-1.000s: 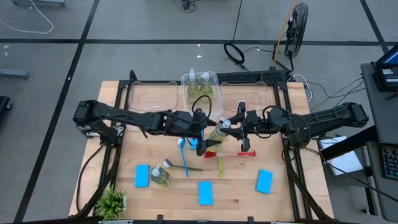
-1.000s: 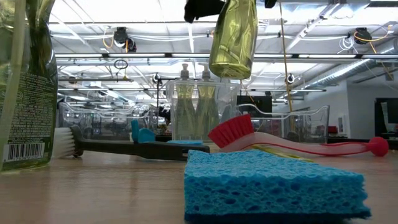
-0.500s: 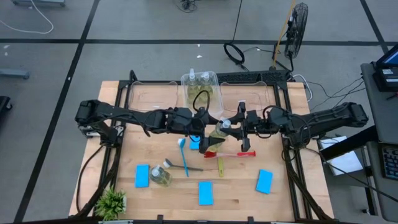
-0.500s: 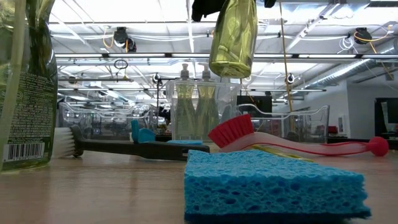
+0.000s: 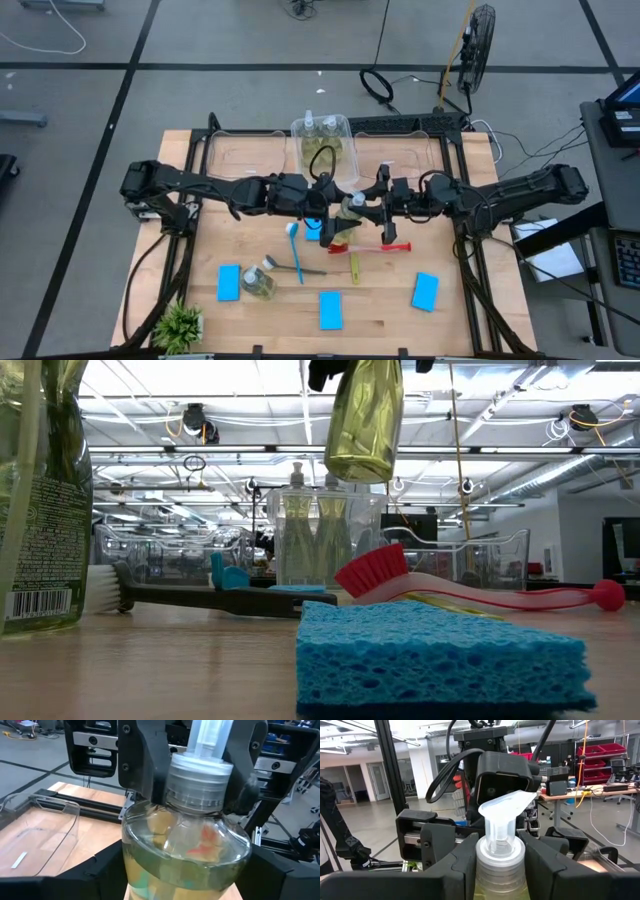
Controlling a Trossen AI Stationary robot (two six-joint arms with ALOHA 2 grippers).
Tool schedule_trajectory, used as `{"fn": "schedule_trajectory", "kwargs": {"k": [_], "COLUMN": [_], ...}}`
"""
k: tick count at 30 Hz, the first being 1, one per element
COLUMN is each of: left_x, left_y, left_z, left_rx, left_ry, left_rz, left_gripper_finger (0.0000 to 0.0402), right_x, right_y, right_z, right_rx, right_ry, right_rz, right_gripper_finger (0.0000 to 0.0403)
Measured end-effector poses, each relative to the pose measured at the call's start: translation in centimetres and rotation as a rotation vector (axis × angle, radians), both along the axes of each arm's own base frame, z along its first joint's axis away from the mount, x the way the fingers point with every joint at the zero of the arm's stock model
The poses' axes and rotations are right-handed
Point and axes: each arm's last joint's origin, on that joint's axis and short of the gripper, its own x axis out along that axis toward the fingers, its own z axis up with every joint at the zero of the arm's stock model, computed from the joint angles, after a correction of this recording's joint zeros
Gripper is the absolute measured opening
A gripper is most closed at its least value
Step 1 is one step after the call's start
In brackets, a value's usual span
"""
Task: Pick & Place Kitchen Sink Supplies
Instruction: Put the yellow dish soap into the white bin
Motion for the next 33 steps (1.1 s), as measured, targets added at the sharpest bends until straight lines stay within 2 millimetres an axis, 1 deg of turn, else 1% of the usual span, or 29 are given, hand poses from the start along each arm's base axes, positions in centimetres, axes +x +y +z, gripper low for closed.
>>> {"fn": "schedule_trajectory", "kwargs": {"k": [20, 27, 29, 33], "left_x": [0.01, 0.01, 0.01, 0.01], "left_y": [0.00, -0.02, -0.02, -0.05], "left_z": [0.04, 0.03, 0.02, -0.06], "left_rx": [-0.002, 0.001, -0.003, -0.007], "left_ry": [-0.004, -0.004, -0.003, 0.003], "left_rz": [0.000, -0.015, -0.016, -0.017], "left_gripper_finger": [0.0287, 0.0271, 0.0279, 0.0314], "right_x": [-0.01, -0.02, -0.02, -0.02], "right_y": [0.00, 0.00, -0.01, 0.01], "right_z": [0.08, 0.09, 0.09, 0.10], "right_rx": [0.027, 0.023, 0.022, 0.010], "right_ry": [-0.010, -0.010, -0.011, -0.012], "right_rz": [0.004, 0.003, 0.002, 0.003], "right_gripper_finger": [0.0111, 0.0111, 0.0111, 0.0111]}}
